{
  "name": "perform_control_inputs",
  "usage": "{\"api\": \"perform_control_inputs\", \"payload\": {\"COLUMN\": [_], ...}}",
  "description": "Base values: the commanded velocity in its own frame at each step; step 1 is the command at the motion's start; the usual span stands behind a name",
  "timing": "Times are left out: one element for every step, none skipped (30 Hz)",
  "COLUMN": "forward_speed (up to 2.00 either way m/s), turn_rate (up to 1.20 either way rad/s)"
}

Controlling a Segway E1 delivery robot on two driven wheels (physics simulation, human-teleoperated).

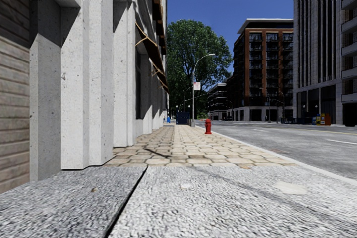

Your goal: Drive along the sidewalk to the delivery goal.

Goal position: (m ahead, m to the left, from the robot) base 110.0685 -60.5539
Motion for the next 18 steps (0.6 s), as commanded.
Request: {"api": "perform_control_inputs", "payload": {"forward_speed": [2.00,2.00,2.00,2.00,2.00,2.00,2.00,2.00,2.00,2.00,2.00,2.00,2.00,2.00,2.00,2.00,2.00,2.00], "turn_rate": [0.00,0.00,0.00,0.00,0.00,0.00,0.00,0.00,0.00,0.00,0.00,0.00,0.00,0.00,0.00,0.00,0.00,0.00]}}
